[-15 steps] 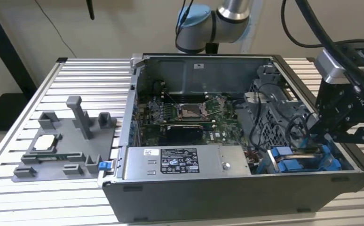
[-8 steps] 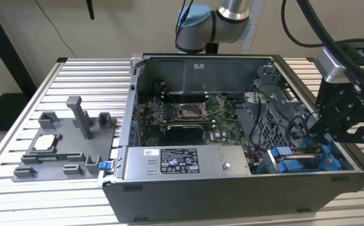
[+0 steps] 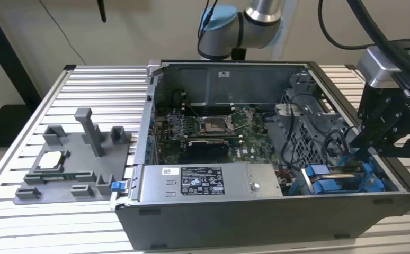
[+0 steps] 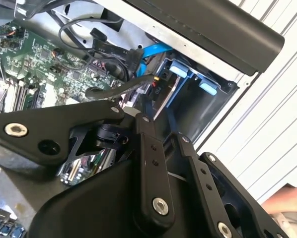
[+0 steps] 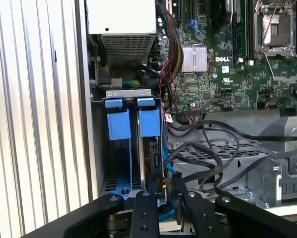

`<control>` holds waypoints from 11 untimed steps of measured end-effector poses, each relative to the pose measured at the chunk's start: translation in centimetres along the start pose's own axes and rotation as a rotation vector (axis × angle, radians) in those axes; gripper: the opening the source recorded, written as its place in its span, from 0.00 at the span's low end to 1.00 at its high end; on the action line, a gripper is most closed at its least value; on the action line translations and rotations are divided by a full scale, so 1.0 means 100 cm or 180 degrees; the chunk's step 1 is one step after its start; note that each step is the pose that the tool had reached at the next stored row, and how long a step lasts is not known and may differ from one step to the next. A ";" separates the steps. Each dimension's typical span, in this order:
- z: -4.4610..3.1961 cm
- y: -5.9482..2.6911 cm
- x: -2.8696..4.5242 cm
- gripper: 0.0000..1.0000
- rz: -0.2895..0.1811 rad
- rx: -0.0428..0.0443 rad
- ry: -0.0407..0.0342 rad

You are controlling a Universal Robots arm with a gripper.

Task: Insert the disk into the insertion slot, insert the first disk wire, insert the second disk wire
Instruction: 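Insert the second disk wire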

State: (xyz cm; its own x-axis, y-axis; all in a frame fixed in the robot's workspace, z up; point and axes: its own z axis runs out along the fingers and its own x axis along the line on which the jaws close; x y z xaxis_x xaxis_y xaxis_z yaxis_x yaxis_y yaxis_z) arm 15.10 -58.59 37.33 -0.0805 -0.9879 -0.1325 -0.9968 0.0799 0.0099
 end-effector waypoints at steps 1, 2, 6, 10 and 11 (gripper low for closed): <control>-0.0021 0.0000 -0.0003 0.00 0.0000 0.0000 0.0000; -0.0049 0.0001 -0.0006 0.00 0.0000 0.0000 -0.0001; -0.0085 0.0005 -0.0011 0.00 0.0000 0.0000 0.0000; -0.0101 0.0005 -0.0013 0.00 0.0000 0.0000 -0.0001; -0.0102 0.0005 -0.0013 0.00 0.0000 0.0000 -0.0001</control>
State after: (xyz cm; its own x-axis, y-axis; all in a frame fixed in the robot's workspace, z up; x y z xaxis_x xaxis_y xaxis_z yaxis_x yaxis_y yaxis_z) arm 15.05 -58.59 38.35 -0.0805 -0.9879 -0.1328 -0.9968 0.0799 0.0099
